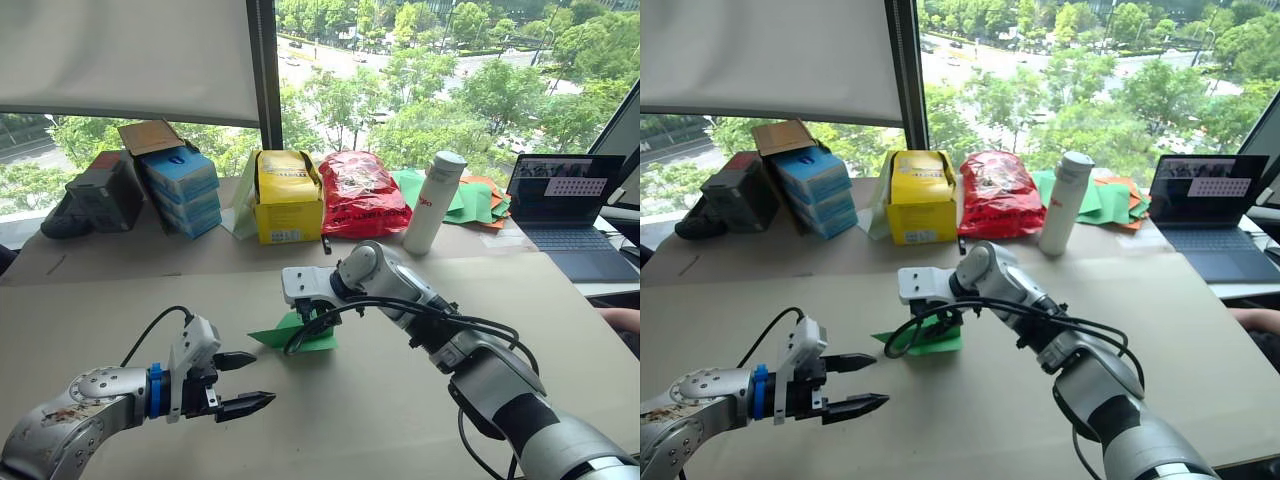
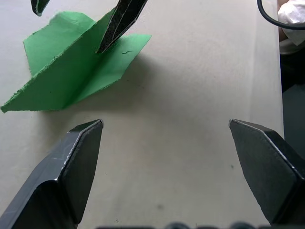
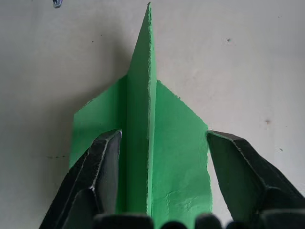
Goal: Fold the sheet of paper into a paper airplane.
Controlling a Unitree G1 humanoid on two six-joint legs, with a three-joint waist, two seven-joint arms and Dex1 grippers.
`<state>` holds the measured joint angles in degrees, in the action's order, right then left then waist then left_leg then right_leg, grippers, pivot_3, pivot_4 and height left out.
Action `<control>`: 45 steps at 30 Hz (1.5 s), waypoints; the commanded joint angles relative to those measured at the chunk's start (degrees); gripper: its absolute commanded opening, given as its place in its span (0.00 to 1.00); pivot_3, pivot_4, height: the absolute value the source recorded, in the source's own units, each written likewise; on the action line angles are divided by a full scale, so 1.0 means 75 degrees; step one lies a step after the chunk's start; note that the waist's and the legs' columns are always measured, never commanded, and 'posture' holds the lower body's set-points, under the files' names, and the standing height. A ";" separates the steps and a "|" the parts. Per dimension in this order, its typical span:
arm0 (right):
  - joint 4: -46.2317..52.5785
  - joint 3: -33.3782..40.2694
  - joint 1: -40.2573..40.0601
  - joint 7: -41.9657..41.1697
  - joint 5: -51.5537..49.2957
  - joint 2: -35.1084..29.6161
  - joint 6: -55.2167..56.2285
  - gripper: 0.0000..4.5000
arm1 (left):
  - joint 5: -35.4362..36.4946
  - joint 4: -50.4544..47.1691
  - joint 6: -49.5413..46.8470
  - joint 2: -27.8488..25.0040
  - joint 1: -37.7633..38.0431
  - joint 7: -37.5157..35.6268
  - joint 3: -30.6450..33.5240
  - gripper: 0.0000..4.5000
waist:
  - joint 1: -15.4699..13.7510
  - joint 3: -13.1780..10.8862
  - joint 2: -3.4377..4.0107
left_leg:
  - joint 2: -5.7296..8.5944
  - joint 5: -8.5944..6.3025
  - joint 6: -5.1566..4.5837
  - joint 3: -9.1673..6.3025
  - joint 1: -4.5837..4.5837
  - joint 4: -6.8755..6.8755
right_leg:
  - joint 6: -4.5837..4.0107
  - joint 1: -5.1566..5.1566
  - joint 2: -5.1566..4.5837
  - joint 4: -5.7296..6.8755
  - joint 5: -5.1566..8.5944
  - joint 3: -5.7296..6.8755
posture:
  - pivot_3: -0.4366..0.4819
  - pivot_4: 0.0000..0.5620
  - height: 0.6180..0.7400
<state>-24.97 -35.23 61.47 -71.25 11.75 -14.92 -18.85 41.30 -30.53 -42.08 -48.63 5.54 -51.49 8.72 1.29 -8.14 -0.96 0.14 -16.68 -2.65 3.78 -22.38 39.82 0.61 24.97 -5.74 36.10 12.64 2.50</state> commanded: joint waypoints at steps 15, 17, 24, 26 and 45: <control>0.1038 0.0612 -0.0535 0.0154 -0.0216 -0.0240 -0.0464 0.01 | -0.0528 0.0219 0.1046 0.0209 -0.0246 -0.0191 -0.0004 1.00 | 0.0010 0.0000 0.0000 | -0.0001 0.0001 0.0001 0.0000 -0.0002 -0.0001 | -0.0002 0.0002 0.0000 0.0002 -0.0001 0.0001 | 0.48 0.27 1.00; 0.1643 0.1017 -0.0796 0.0174 -0.0404 -0.0559 -0.0989 0.01 | -0.0578 0.0090 0.1062 0.0281 -0.0438 -0.0049 -0.0071 1.00 | -0.0068 0.0000 0.0000 | 0.0000 0.0000 0.0000 -0.0003 -0.0009 -0.0001 | -0.0002 0.0003 -0.0002 0.0000 -0.0001 0.0004 | 0.48 0.27 1.00; 0.3174 0.2326 -0.1521 0.0668 -0.0760 -0.1872 -0.3068 0.01 | -0.0415 -0.0455 0.0695 0.0361 -0.1263 0.0372 -0.0225 1.00 | -0.0083 0.0000 0.0000 | 0.0005 -0.0003 -0.0008 -0.0004 -0.0026 0.0004 | 0.0001 0.0009 -0.0027 -0.0002 -0.0003 0.0020 | 0.48 0.27 1.00; 0.3497 0.2807 -0.1728 0.1032 -0.0769 -0.2220 -0.3812 0.01 | -0.0347 -0.0531 0.0576 0.0408 -0.1472 0.0442 -0.0290 1.00 | -0.0086 0.0000 0.0001 | 0.0005 -0.0003 -0.0008 -0.0003 -0.0027 0.0003 | 0.0001 0.0010 -0.0024 -0.0001 -0.0003 0.0020 | 0.48 0.27 1.00; 0.3557 0.5120 -0.2847 0.5230 -0.0560 -0.2650 -0.7176 0.01 | -0.0216 -0.0634 0.0416 0.0740 -0.2193 0.0556 -0.0869 1.00 | -0.0099 0.0000 0.0000 | 0.0004 0.0002 -0.0020 0.0026 -0.0029 0.0012 | 0.0008 0.0005 0.0063 -0.0004 -0.0006 -0.0012 | 0.48 0.27 1.00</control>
<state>0.47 0.99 39.70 -33.92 7.81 -34.39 -71.83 38.63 -33.28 -39.04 -43.15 -10.10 -47.40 1.90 0.55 -8.15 -0.96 0.17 -16.66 -2.81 3.97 -22.60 39.91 0.68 25.01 -5.26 36.07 12.59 2.41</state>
